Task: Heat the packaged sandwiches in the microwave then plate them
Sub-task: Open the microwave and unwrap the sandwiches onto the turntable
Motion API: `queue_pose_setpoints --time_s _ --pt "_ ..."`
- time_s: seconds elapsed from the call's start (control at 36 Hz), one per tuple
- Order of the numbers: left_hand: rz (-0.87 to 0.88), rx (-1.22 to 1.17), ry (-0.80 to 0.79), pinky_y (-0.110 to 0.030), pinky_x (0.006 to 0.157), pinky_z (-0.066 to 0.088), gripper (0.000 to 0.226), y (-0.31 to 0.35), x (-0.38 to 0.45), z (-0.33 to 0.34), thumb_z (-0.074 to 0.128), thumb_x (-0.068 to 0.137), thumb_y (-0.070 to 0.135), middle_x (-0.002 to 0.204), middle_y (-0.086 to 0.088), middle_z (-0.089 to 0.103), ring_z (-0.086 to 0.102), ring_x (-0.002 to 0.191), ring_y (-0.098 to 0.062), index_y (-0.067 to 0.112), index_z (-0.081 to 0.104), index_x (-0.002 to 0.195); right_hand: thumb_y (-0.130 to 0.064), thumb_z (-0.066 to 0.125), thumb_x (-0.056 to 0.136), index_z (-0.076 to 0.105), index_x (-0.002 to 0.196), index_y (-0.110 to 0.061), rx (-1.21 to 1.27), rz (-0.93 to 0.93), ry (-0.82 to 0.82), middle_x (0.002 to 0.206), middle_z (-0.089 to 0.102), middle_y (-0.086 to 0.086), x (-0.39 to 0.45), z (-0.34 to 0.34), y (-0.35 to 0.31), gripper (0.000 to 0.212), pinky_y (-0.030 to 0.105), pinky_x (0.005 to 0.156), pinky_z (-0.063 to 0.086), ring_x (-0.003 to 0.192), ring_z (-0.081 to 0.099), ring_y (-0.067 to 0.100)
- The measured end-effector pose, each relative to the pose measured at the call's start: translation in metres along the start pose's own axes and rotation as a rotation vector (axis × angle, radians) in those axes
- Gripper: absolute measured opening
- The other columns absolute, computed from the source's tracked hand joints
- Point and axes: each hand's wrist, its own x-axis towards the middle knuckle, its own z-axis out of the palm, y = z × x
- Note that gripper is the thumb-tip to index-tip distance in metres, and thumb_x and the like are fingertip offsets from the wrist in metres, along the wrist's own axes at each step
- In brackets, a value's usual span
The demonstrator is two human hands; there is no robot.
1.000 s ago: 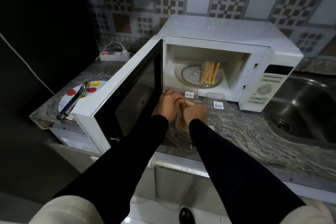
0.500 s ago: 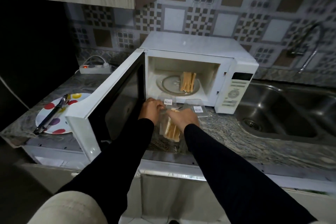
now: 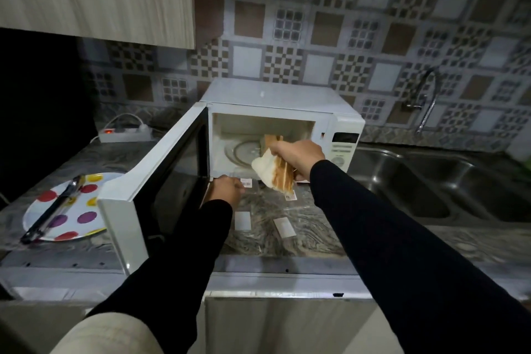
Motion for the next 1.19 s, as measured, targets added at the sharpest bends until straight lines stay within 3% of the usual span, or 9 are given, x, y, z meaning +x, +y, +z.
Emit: queue_pose_setpoints --time_s 0.11,0.28,0.39,0.56,0.64,0.69,0.89,1.03,1.19 --pt "0.051 0.038 0.141 -0.030 0.090 0.044 0.027 0.007 0.002 -0.007 0.047 0.097 0.016 0.117 -0.018 0.059 0.058 0.108 -0.033 0.006 0.068 0.110 -0.043 0.065 0.071 0.065 0.095 -0.010 0.086 0.017 0.075 0.091 0.067 0.002 0.011 -0.002 0.000 0.040 0.028 0.067 0.057 0.078 0.064 0.017" --pt "0.094 -0.009 0.374 -0.034 0.091 0.044 0.029 0.025 0.023 -0.030 0.042 0.099 0.020 0.121 -0.013 0.054 0.055 0.109 -0.032 0.006 0.063 0.112 -0.045 0.066 0.072 0.064 0.105 -0.009 0.135 0.055 0.099 0.101 0.066 0.005 0.033 -0.002 0.004 0.049 0.029 0.070 0.058 0.081 0.064 0.018" --pt "0.181 -0.031 0.432 -0.032 0.095 0.040 0.031 0.045 0.051 -0.051 0.038 0.101 0.023 0.124 -0.011 0.055 0.050 0.117 -0.028 0.009 0.060 0.117 -0.042 0.066 0.074 0.063 0.102 -0.007 0.170 0.084 0.086 0.100 0.066 0.007 0.052 0.004 0.007 0.045 0.030 0.069 0.058 0.085 0.065 0.021" --pt "0.266 0.056 0.348 -0.032 0.109 0.034 0.041 0.067 0.110 -0.076 0.034 0.103 0.029 0.138 -0.010 0.051 0.045 0.129 -0.025 0.009 0.052 0.133 -0.039 0.067 0.079 0.059 0.095 -0.008 0.181 0.108 0.015 0.082 0.063 0.003 0.090 0.019 0.010 0.036 0.029 0.069 0.057 0.081 0.066 0.022" --pt "0.250 0.155 0.213 -0.034 0.113 0.030 0.045 0.072 0.137 -0.085 0.029 0.103 0.032 0.142 -0.012 0.048 0.040 0.134 -0.025 0.008 0.049 0.135 -0.050 0.067 0.070 0.064 0.104 -0.006 0.188 0.093 0.005 0.100 0.068 0.006 0.111 0.030 0.006 0.056 0.036 0.080 0.059 0.088 0.068 0.024" --pt "0.206 0.234 0.107 -0.038 0.109 0.033 0.047 0.076 0.154 -0.090 0.022 0.104 0.034 0.136 -0.016 0.050 0.041 0.129 -0.029 0.005 0.053 0.126 -0.058 0.064 0.064 0.065 0.111 -0.008 0.168 0.070 0.011 0.109 0.069 0.008 0.132 0.037 0.004 0.069 0.038 0.087 0.057 0.095 0.067 0.026" --pt "0.058 0.406 -0.088 -0.037 0.119 0.017 0.057 0.083 0.189 -0.095 0.007 0.104 0.040 0.158 -0.008 0.024 0.021 0.146 -0.028 0.012 0.025 0.151 -0.043 0.060 0.084 0.064 0.087 -0.007 -0.002 -0.025 -0.061 0.089 0.064 0.008 0.185 0.056 -0.004 0.036 0.036 0.091 0.053 0.095 0.066 0.030" --pt "0.013 0.437 -0.042 -0.039 0.110 0.032 0.048 0.086 0.204 -0.094 0.013 0.106 0.023 0.143 -0.019 0.044 0.043 0.129 -0.032 0.004 0.040 0.140 -0.041 0.058 0.090 0.069 0.098 -0.003 -0.096 -0.066 -0.073 0.093 0.067 0.009 0.220 0.075 -0.005 0.040 0.026 0.076 0.047 0.088 0.062 0.025" --pt "0.021 0.547 -0.005 -0.037 0.112 0.031 0.042 0.081 0.224 -0.095 0.028 0.103 0.017 0.144 -0.012 0.048 0.044 0.131 -0.029 0.007 0.050 0.137 -0.048 0.050 0.088 0.069 0.086 -0.019 -0.257 -0.084 -0.021 0.082 0.065 0.000 0.243 0.097 -0.008 0.035 0.027 0.071 0.036 0.073 0.054 0.018"
